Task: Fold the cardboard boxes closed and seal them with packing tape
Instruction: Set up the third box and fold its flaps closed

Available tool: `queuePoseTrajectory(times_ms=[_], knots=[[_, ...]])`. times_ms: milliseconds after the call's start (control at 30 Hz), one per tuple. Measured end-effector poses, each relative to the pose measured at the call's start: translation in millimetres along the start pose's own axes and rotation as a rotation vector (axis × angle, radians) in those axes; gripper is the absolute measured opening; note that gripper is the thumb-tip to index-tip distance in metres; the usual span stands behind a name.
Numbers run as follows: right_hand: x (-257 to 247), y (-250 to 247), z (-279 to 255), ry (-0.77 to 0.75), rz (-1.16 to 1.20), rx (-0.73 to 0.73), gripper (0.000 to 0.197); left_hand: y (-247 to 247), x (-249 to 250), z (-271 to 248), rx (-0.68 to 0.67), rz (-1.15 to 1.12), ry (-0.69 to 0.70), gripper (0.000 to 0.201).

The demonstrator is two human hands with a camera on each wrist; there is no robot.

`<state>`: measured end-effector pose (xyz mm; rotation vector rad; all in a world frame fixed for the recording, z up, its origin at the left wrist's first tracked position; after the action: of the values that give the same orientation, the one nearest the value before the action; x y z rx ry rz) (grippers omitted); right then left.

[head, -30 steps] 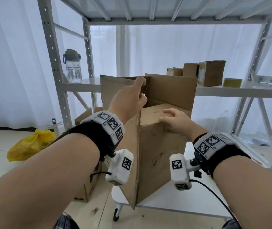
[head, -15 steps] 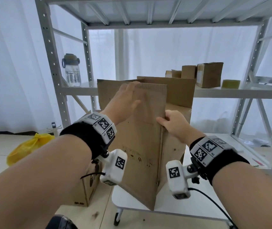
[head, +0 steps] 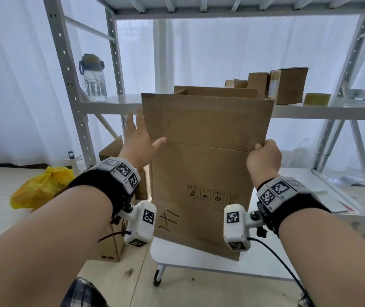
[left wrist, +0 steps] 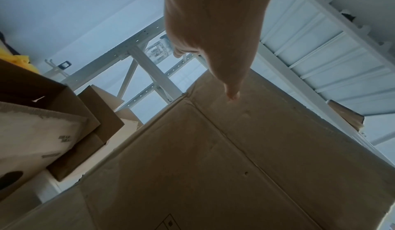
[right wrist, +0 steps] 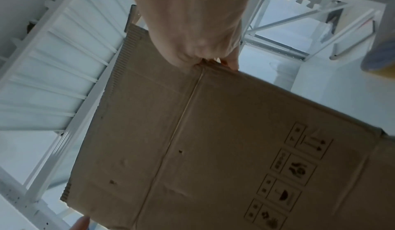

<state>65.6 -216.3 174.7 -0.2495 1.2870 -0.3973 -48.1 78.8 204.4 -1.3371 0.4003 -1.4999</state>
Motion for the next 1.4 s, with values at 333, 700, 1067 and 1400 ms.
queuePoseTrajectory(times_ms=[333, 700, 1067, 1400], knots=[[1, 23, -3, 0.044, 0.225, 0.171, 0.028, 32, -27, 34, -0.047, -0.435, -0.057, 0.105], [22, 45, 13, 0.142, 0.033, -0.171, 0.082, 37, -30, 17, 0.238, -0.295, -0.048, 0.031], [-23, 62, -21, 0.123, 0.389, -0.596, 0.114, 40, 35, -29, 0.273, -0.153, 0.239, 0.021], [-49, 36, -34, 0.298, 0.680, -0.632, 0.097, 58, 63, -55, 0.079, 0.020, 0.370, 0.013]])
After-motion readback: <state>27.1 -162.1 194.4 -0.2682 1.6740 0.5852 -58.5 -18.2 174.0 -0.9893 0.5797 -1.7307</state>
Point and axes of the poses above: each hand's wrist, its own z-axis towards the middle knuckle, its own y-axis out of the palm, x = y × z, the point moved 6 cm from there along z, towards the middle knuckle, and after that the axes turned 12 degrees about -x, right-handed, at the moved point
